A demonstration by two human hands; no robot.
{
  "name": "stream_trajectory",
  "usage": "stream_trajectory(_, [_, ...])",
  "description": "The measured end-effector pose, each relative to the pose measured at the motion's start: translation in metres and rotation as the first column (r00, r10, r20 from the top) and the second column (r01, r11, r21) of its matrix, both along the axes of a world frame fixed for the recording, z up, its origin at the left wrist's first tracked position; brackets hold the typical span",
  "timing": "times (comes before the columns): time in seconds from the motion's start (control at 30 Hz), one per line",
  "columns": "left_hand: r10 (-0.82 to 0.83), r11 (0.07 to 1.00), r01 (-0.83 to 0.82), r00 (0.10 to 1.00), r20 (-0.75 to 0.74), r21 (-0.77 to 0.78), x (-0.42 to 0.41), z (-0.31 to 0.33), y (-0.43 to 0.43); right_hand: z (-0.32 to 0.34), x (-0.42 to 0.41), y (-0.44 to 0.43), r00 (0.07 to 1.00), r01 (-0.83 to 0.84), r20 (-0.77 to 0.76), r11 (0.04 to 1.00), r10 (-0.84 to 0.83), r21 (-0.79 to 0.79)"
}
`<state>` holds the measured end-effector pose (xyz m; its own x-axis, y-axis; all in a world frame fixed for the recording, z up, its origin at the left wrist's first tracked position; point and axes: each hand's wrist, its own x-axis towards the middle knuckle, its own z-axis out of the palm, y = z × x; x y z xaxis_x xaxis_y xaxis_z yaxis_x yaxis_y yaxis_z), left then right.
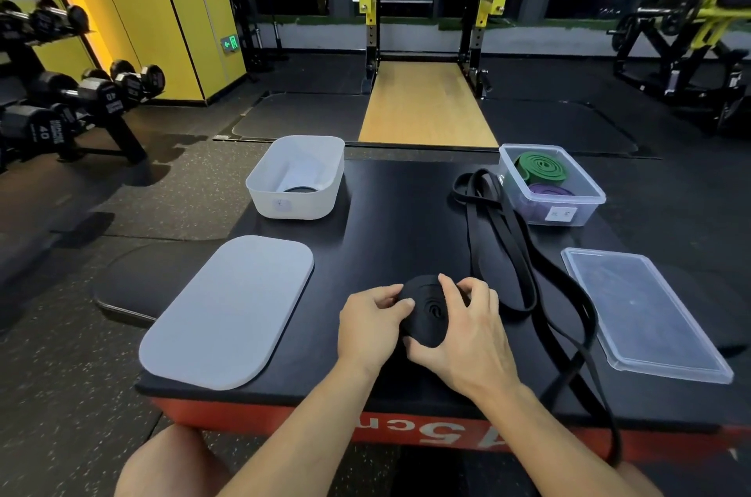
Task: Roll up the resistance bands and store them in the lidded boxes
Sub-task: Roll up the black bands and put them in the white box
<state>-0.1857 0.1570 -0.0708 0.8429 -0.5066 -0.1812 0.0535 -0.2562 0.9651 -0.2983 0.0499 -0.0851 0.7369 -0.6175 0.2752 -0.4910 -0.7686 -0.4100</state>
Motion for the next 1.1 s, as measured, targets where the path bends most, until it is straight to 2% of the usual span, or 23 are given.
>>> stream_trajectory(0.1, [0.002,0.998,-0.009,0.995,-0.104,-0.064,-0.002,-0.003,-0.001,-0.001,0.001,0.001,1.000,0.020,0.013,1.000,-0.020,-0.008])
stream_trajectory(0.33, [0.042,0.978,-0.090,0.968,-0.246,-0.188,0.004,-0.007,0.000,-0.002,0.006,-0.001,0.999,-0.015,0.038,1.000,0.014,0.010])
stream_trajectory(0.57, [0.081,0.955,-0.159,0.952,-0.296,-0.252,0.026,0.006,0.017,0.000,0.028,0.004,0.988,-0.109,0.123,0.989,0.096,0.104])
stream_trajectory(0.8, [0.126,0.946,-0.198,0.955,-0.269,-0.258,0.059,0.008,0.032,0.004,0.036,-0.015,0.935,-0.355,0.124,0.893,0.333,0.277])
stream_trajectory(0.97, [0.116,0.937,-0.183,0.967,-0.229,-0.298,0.085,0.024,0.027,0.020,0.061,-0.027,0.924,-0.373,0.190,0.893,0.332,0.251])
stream_trajectory(1.1, [0.130,0.926,-0.161,0.985,-0.112,-0.342,0.121,0.053,0.019,0.042,0.101,-0.031,0.903,-0.395,0.276,0.887,0.328,0.237])
